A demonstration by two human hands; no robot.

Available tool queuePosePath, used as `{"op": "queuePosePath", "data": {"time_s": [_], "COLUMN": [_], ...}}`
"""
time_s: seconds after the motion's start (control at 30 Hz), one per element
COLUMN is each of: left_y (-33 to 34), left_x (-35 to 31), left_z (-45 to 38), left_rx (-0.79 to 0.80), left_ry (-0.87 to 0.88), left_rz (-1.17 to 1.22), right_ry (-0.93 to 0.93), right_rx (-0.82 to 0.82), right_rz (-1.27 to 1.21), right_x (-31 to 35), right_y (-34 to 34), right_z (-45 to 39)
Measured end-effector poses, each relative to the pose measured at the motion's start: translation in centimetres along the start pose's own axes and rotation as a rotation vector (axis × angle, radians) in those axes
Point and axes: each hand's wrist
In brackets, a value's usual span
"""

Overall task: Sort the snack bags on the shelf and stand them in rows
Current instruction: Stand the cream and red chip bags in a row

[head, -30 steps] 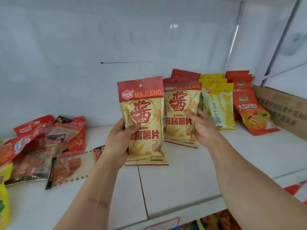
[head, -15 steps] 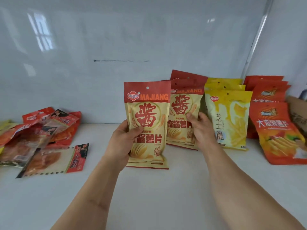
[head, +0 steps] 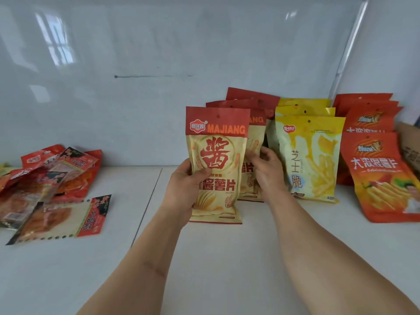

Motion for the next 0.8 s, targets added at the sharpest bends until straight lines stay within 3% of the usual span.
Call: {"op": "queuePosePath", "data": {"time_s": [0.27,0.57,0.8], "left_y": [3.0,4.7,5.1], "left_x": [2.2,4.1,4.5], "left_z": [-2.1,-3.5,-4.4], "left_rx": [-0.049,-0.075,-0.087], "left_ry": [0.038,0.118,0.132], "left_rz": [-0.009,-0.021,-0.03], "right_ry": [-0.047,-0.12,-0.132], "right_rx": [-0.093,0.185,0.206], "right_rz": [0.412,0.598,0.78], "right_x": [-0.4,-1.9,-2.5], "right_y": [-2.0,-3.7,-3.3], "right_z": [5.9,8.0,6.4]}}
Point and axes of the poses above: each hand's wrist, its own z-axis away from the middle knuckle, its own y-axis out of the palm, x = y × z, and after that the axes turned 13 degrees about z, right-handed
